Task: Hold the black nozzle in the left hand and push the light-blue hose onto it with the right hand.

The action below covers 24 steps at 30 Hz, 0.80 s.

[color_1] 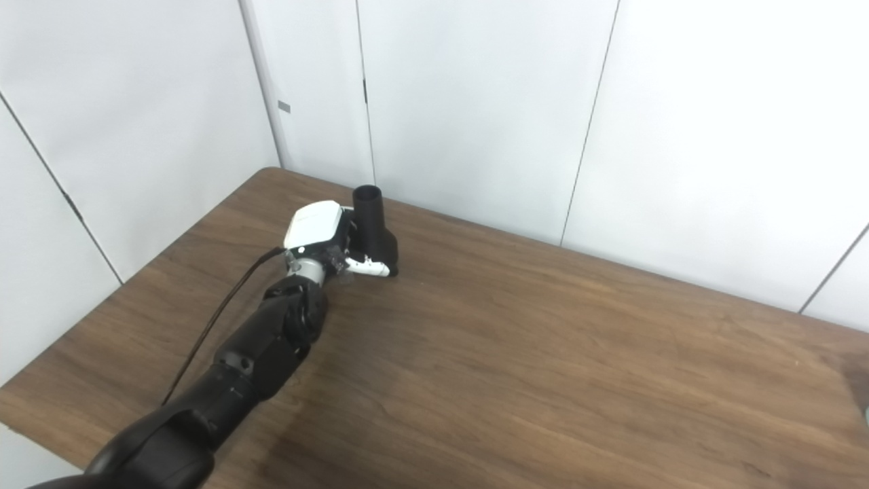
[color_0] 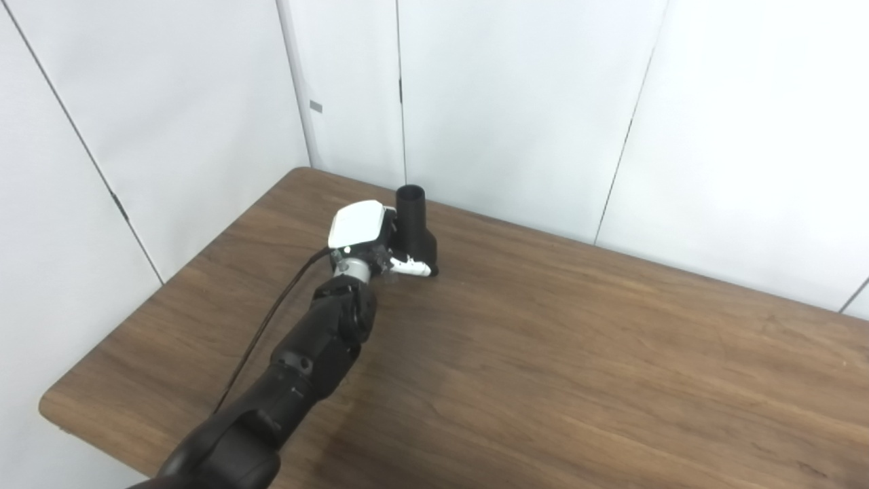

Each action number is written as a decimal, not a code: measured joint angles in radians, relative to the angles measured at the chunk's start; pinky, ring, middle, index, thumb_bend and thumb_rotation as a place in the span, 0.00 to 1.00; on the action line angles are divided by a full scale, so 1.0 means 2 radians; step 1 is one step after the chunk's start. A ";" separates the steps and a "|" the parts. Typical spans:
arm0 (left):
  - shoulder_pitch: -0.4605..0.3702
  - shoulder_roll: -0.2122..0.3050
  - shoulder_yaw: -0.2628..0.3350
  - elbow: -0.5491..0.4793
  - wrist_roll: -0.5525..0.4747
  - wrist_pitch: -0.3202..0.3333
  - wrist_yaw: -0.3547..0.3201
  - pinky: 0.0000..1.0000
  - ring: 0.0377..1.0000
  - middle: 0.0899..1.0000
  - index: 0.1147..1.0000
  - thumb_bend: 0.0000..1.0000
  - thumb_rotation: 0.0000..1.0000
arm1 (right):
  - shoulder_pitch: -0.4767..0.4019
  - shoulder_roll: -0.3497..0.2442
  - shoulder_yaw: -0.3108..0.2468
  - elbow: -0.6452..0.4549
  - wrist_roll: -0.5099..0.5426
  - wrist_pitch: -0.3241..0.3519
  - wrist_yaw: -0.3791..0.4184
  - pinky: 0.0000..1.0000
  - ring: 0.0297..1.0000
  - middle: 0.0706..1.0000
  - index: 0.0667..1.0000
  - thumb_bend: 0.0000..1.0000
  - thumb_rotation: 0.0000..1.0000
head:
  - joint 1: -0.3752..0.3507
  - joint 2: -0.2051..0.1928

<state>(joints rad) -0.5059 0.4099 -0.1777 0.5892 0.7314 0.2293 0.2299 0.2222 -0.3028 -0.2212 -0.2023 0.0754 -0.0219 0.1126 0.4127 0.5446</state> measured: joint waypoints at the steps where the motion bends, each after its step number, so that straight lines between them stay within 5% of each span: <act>1: 0.002 0.001 0.001 0.003 -0.005 -0.013 0.008 1.00 0.69 0.49 0.37 0.52 0.01 | 0.000 0.000 0.000 0.000 0.000 0.000 0.000 0.56 0.65 0.66 0.65 0.36 0.57 | 0.001 0.001; 8: 0.013 0.002 -0.003 0.024 -0.025 -0.100 0.052 1.00 0.62 0.46 0.37 0.52 0.00 | 0.003 0.000 -0.002 -0.004 -0.001 0.004 0.000 0.56 0.65 0.66 0.65 0.34 0.55 | 0.000 0.002; 20: 0.022 0.008 -0.040 0.032 -0.024 -0.139 0.097 1.00 0.55 0.44 0.40 0.53 0.00 | 0.004 0.001 0.000 -0.014 -0.010 0.012 -0.002 0.55 0.64 0.65 0.64 0.31 0.53 | -0.025 0.005; 24: 0.026 0.015 -0.050 0.027 -0.024 -0.154 0.099 1.00 0.54 0.43 0.42 0.53 0.00 | 0.011 0.009 0.005 -0.037 -0.015 0.031 -0.005 0.58 0.66 0.66 0.65 0.28 0.50 | -0.074 0.008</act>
<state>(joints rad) -0.4530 0.4392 -0.2769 0.6430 0.6834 -0.0792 0.4282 0.2449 -0.2852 -0.2116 -0.2769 0.0464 0.0393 0.1034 0.2655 0.5614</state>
